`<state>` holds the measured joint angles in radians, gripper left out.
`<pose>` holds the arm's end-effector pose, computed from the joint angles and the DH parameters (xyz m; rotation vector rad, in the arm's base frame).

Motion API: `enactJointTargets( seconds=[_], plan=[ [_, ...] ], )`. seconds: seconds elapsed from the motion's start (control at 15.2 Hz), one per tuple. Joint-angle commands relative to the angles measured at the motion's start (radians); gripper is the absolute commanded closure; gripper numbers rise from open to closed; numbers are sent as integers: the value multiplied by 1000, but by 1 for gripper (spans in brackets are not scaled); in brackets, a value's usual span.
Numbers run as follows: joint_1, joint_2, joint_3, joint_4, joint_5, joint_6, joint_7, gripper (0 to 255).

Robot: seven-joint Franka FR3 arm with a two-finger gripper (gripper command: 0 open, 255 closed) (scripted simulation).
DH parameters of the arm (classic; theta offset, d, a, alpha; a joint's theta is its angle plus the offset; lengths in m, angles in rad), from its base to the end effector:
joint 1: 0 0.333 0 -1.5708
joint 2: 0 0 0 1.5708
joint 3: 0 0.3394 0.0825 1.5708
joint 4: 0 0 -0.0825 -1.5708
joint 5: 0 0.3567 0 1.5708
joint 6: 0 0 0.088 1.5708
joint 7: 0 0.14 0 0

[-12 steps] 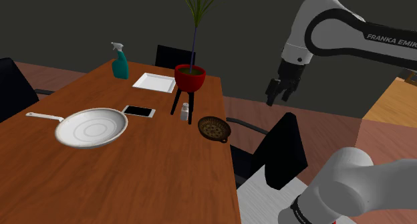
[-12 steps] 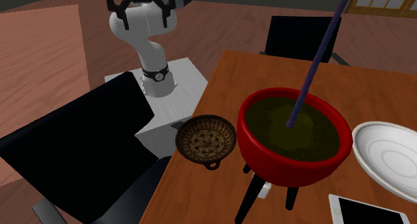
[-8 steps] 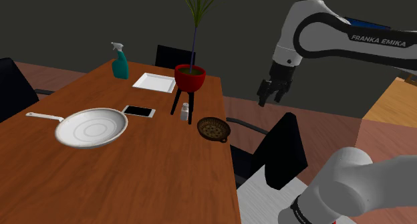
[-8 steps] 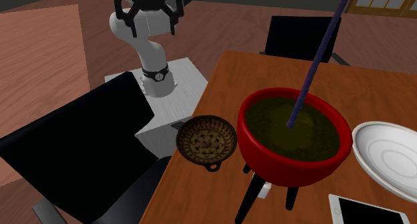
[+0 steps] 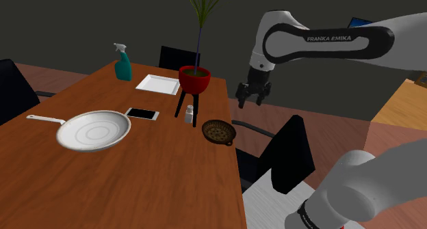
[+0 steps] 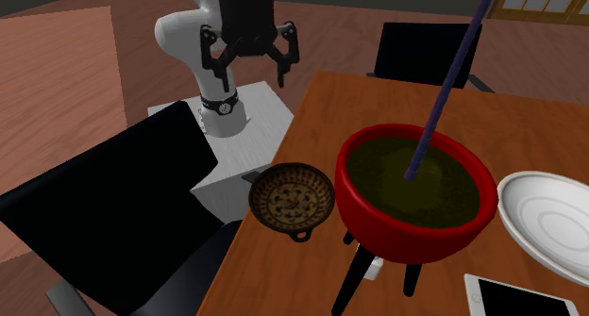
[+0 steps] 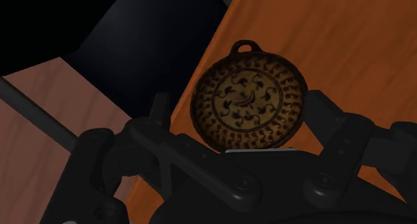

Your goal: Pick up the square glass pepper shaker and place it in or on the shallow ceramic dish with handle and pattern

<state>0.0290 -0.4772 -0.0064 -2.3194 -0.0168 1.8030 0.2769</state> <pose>0.3656 0.0061 0.5129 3.0978 -0.3882 -0.0574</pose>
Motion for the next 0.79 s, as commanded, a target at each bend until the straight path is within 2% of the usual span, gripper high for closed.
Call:
enactJointTargets(
  seconds=[0.0, 0.73],
  plan=[
    [6, 77, 15, 32, 15, 43, 35, 0],
    [23, 506, 50, 325, 56, 168, 170, 0]
  ],
)
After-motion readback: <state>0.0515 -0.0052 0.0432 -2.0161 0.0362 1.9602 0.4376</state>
